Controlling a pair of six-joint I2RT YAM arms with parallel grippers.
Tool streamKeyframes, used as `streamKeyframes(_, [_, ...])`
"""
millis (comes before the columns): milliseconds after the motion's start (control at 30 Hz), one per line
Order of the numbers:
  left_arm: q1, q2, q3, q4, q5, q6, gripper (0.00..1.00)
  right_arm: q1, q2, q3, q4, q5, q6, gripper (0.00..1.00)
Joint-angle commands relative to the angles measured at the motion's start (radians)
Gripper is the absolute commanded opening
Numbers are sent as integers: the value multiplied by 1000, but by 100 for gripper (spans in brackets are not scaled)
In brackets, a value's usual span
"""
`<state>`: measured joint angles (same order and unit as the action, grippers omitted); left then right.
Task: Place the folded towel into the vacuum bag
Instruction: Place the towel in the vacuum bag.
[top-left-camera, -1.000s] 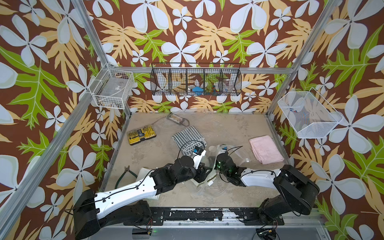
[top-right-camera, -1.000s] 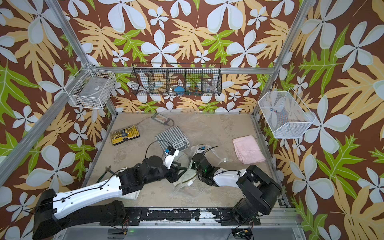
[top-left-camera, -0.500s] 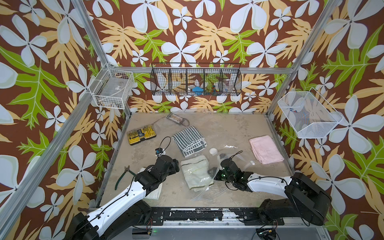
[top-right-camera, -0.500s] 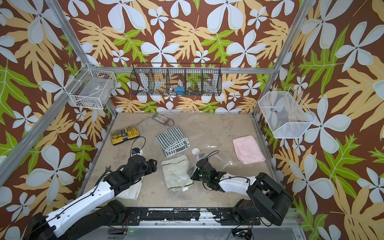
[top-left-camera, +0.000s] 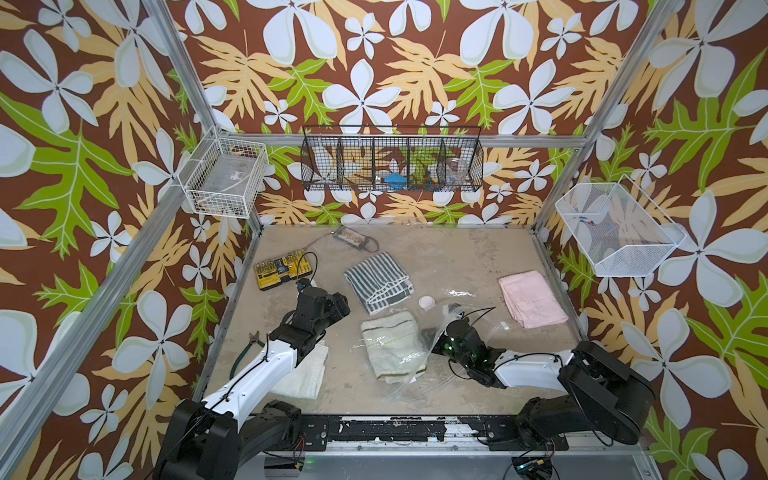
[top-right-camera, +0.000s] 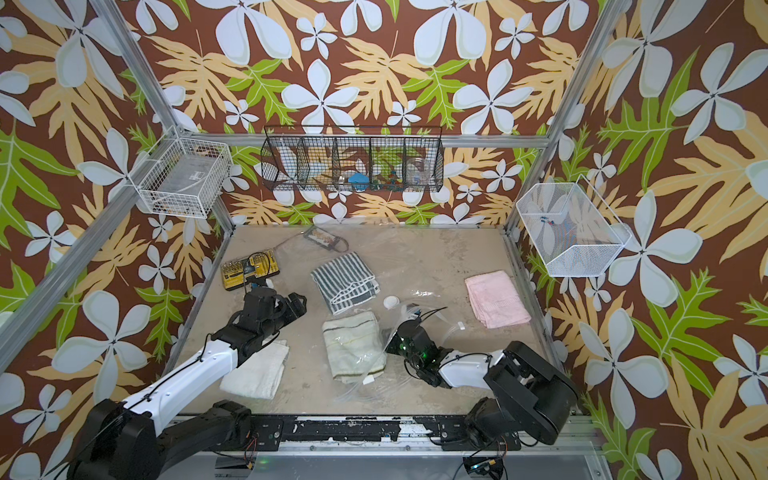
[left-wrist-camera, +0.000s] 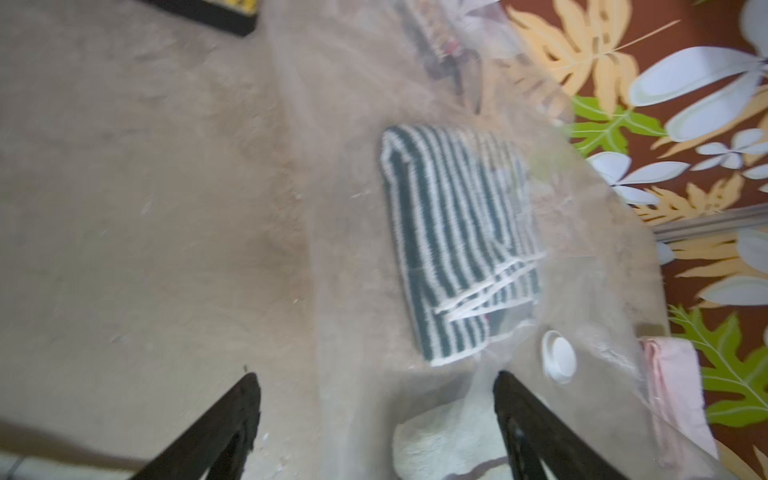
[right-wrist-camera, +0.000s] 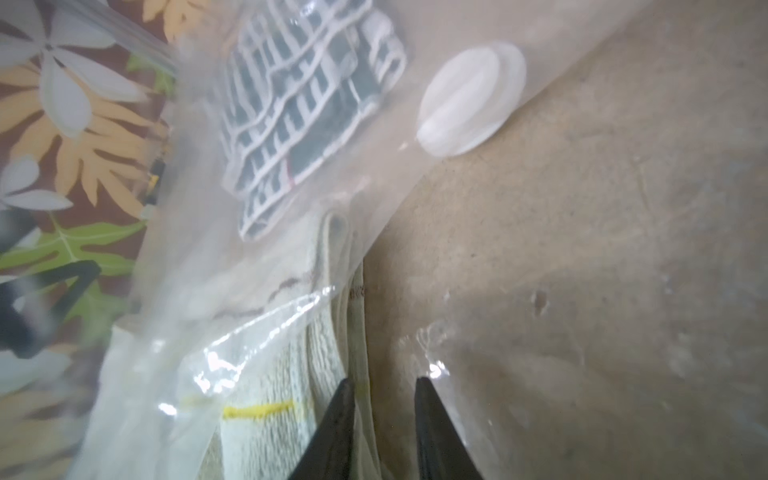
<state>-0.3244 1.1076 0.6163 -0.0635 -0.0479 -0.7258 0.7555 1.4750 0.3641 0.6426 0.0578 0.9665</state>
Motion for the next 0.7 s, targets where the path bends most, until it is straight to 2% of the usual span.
streamKeyframes(0, [-37, 15, 99, -45, 108, 165, 87, -1, 68, 24, 239, 54, 42, 30])
streamKeyframes(133, [-181, 38, 234, -215, 165, 332, 85, -2, 73, 74, 198, -4, 49, 37])
streamKeyframes(200, [-208, 28, 249, -235, 289, 370, 84, -2, 40, 73, 179, -8, 33, 38])
streamKeyframes(300, [-278, 32, 288, -265, 376, 408, 83, -4, -7, 96, 124, -27, -11, 40])
streamKeyframes(400, [-412, 83, 373, -317, 351, 461, 83, -5, -9, 141, 70, -54, -38, 43])
streamKeyframes(467, [-470, 124, 420, -331, 338, 486, 83, -5, 8, 155, 73, -61, -40, 43])
streamKeyframes(667, [-503, 215, 523, -360, 258, 539, 83, -5, 28, 168, 91, -83, -23, 44])
